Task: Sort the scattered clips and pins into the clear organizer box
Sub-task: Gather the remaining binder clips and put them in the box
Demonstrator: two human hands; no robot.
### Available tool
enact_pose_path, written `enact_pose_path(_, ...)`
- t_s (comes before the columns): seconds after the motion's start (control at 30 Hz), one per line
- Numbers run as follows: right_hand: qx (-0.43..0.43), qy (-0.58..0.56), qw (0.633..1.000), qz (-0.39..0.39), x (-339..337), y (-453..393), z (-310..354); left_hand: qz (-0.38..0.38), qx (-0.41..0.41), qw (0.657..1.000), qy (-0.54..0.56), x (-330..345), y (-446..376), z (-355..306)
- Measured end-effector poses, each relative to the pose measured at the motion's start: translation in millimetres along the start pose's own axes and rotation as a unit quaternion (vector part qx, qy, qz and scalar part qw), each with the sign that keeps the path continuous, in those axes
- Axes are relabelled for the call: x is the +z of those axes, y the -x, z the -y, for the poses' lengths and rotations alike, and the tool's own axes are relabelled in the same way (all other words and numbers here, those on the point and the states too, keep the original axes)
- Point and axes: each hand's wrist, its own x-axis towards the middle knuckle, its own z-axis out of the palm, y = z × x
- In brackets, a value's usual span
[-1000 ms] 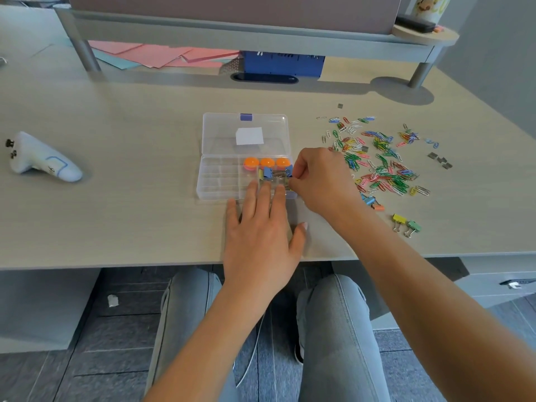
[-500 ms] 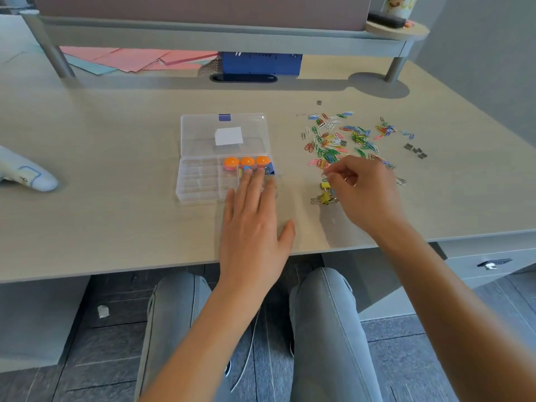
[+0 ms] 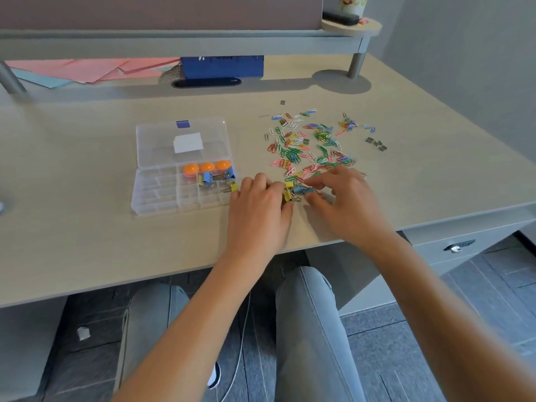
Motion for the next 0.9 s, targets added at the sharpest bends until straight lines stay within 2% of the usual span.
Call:
enact_pose_path(0.23,0.047,-0.01,0.998,-0.038,6.3,-16.9,13.0,-0.043,-0.034,0.994,0.096,-5.9,6.8,2.5)
enact_pose_path(0.5,0.083,0.011,0.996,-0.015,16.3,-24.8,20.4,-0.06,-0.041,0.983,0.167,-12.7,30.1,16.5)
enact_pose_path(0.7,0.114,-0.102,0.988,-0.023,10.8,-19.0,35.1,-0.078,-0.044,0.981,0.17,-20.8,41.3,28.3)
enact_pose_path(0.8,0.1,-0.187,0.977,-0.018,12.5,-23.5,51.4,-0.092,-0.053,0.98,0.17,-26.1,45.0,41.1)
enact_pose_path(0.9,0.081,-0.223,0.971,0.008,20.6,-31.4,67.9,-0.113,-0.064,0.976,0.175,-32.0,49.4,54.3)
